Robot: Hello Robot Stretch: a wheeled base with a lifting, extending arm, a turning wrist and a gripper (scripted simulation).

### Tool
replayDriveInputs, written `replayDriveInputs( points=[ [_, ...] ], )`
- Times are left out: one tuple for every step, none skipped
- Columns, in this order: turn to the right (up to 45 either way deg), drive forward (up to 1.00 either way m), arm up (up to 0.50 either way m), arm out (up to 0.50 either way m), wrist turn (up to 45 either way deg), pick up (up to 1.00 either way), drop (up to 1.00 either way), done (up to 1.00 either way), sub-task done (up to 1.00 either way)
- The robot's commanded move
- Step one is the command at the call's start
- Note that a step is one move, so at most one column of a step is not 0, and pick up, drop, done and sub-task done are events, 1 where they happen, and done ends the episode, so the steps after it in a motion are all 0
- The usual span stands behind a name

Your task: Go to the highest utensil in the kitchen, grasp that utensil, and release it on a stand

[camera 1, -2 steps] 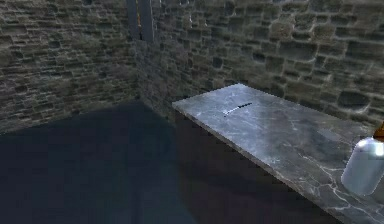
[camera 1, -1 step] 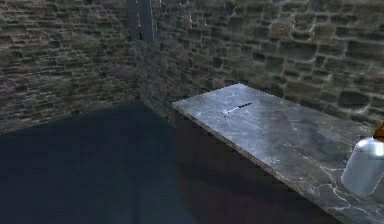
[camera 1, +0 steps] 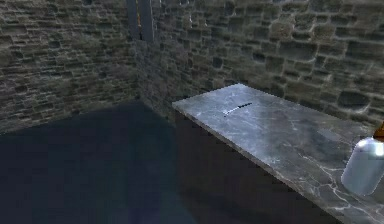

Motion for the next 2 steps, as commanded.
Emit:
replayDriveInputs(
  points=[
    [0.0,0.00,0.00,0.00,0.0,1.00,0.00,0.00,0.00],
    [0.0,0.00,0.10,0.00,0.0,0.00,0.00,0.00,0.00]
  ],
)
